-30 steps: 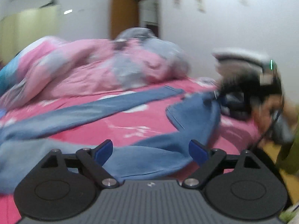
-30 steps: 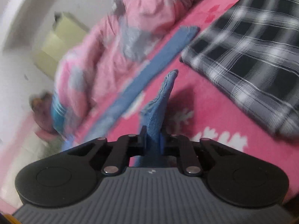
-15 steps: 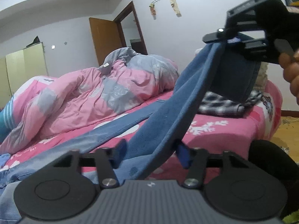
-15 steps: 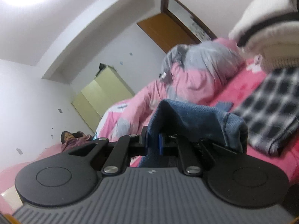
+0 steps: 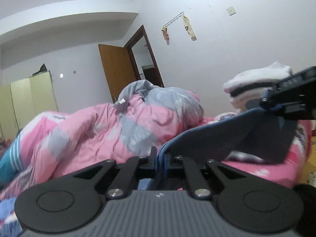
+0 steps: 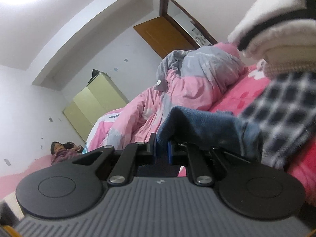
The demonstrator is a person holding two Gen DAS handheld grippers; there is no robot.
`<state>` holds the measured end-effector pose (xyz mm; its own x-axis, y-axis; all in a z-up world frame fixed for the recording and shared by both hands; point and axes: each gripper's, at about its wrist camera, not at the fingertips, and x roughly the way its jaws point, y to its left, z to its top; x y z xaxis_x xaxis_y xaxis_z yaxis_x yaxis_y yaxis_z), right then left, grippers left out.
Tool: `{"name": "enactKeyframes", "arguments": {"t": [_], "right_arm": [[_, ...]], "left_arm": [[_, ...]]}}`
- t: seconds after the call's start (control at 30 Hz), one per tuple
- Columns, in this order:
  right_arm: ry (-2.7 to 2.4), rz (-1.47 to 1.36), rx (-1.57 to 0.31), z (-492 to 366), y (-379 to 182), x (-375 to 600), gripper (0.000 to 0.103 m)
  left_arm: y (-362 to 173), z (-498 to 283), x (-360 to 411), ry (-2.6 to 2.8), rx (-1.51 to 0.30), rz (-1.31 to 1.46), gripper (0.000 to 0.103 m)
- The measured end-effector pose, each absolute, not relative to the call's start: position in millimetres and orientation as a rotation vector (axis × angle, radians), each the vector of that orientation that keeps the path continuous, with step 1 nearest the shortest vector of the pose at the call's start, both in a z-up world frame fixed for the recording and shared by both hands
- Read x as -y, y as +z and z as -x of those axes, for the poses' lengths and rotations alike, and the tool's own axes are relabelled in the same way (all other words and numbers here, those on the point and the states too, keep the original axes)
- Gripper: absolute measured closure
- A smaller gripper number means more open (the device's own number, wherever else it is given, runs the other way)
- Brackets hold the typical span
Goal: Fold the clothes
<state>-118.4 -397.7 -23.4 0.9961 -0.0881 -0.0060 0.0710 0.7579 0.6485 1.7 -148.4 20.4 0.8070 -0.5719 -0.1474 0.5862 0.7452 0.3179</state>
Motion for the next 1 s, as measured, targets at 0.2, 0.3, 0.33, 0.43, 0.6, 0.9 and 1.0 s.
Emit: {"name": "enactKeyframes", "arguments": {"t": [0.2, 0.3, 0.33, 0.43, 0.6, 0.9, 1.0], "right_arm": [[-0.134, -0.741, -0.073, 35.7, -27.2, 451.1, 0.022], [-0.215, -0.85, -0.199, 12.1, -52.8, 480.3, 0.012], [-0.237, -0.896, -0.232, 9.6, -61.6, 488.4, 0.012], [-0.243, -0.897, -0.239, 27.7, -67.7, 487.4, 0.012], [-0.245, -0.88, -0.237, 61.3, -75.1, 482.4, 0.012], [-0.206, -0.865, -0.262, 86.3, -77.5, 469.2, 0.012], [-0.18, -0.876, -0.284, 84.9, -78.0, 462.8, 0.012]], "left_arm": [[-12.4, -121.6, 191.4, -0.593, -0.41, -0.225, 0.066], [-31.9, -146.4, 182.3, -0.559, -0.533, -0.103, 0.048], [-34.7, -145.4, 173.9, -0.556, -0.541, -0.058, 0.043], [-34.0, -135.5, 151.0, -0.528, -0.527, 0.0, 0.035], [-15.3, -105.0, 97.5, -0.475, -0.492, 0.083, 0.028], [-1.3, -27.8, -9.5, -0.267, -0.482, 0.15, 0.027], [-13.6, -11.0, -25.4, -0.235, -0.524, 0.139, 0.027]]}}
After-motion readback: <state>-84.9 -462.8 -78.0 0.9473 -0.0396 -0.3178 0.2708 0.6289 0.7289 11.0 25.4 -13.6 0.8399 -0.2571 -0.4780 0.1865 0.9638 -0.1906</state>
